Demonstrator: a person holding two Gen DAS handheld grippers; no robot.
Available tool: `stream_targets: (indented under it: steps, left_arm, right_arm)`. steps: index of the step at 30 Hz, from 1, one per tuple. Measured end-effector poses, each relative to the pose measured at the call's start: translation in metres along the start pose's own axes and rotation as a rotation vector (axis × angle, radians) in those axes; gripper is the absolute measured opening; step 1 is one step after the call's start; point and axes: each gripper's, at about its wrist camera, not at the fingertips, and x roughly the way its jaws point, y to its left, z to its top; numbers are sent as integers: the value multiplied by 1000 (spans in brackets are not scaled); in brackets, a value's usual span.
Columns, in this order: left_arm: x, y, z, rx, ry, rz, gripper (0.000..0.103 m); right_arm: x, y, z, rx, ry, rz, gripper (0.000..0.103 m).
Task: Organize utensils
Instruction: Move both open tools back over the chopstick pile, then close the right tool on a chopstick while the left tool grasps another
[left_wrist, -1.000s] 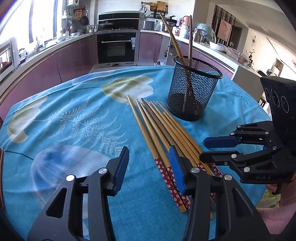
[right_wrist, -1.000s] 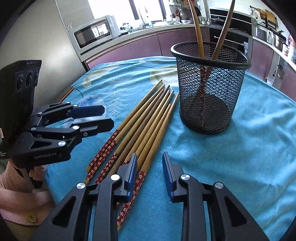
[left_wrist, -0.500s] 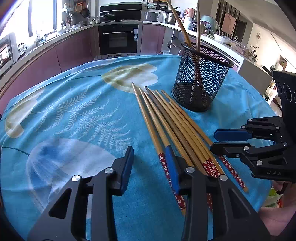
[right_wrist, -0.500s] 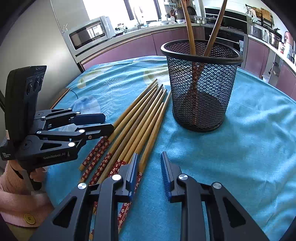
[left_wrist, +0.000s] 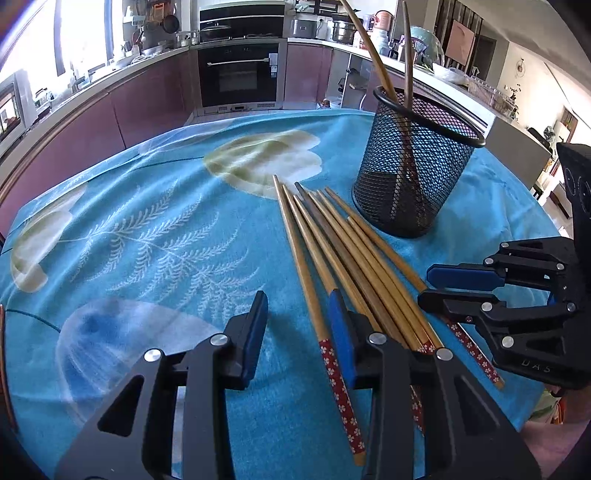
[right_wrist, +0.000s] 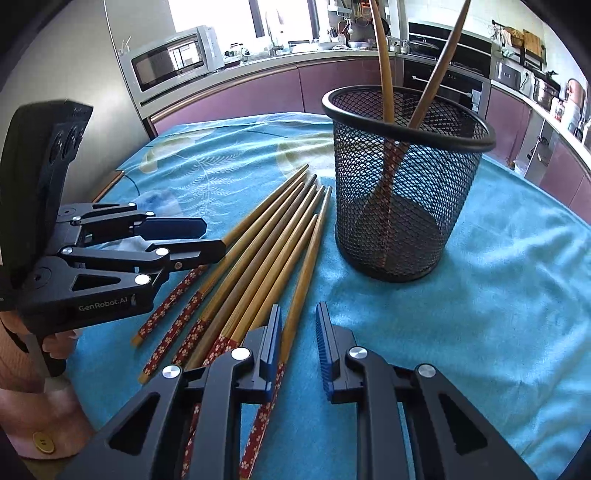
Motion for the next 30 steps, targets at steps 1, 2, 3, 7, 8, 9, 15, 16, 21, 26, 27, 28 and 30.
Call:
stream_targets:
  steps: [1, 2, 3, 7, 8, 9, 15, 16, 21, 26, 27, 28, 30]
  left_arm:
    - [2, 1, 3, -2, 3, 2, 32]
    - [4, 1, 6, -2, 7, 4, 29]
    - [6, 2, 8, -2, 10, 5, 27]
    - [14, -1, 17, 8, 22, 22, 24]
    - [16, -1, 19, 11, 24, 24, 23]
    - [18, -2, 20, 12, 23, 27, 22]
    - [24, -1, 25, -12, 24, 33, 10]
    - [25, -1, 26, -19, 22, 37, 9]
    - [23, -2, 21, -48, 7, 47, 8]
    - [12, 2, 16, -76, -12, 34, 8]
    - [8, 3, 15, -80, -19, 31, 8]
    - [4, 4, 15, -82, -26, 26, 8]
    - [-6, 5, 14, -85, -43, 10, 8]
  right_arm:
    - [1, 1, 2, -5, -2, -8, 18]
    - [3, 1, 3, -9, -3, -15, 18]
    - [5, 2, 5, -10, -5, -20, 18]
    - [10, 3, 10, -12, -11, -36, 18]
    - [11, 2, 11, -8, -13, -35, 17]
    - [12, 3, 12, -3, -12, -36, 17]
    - [13, -1, 15, 23, -13, -25, 8]
    - [12, -3, 15, 29, -14, -20, 7]
    - [7, -8, 11, 62, -22, -1, 6]
    - [-3, -12, 8, 73, -38, 14, 6]
    - [-5, -12, 8, 74, -44, 19, 6]
    - [-8, -12, 8, 74, -49, 26, 6]
    - [-13, -12, 7, 71, -60, 43, 6]
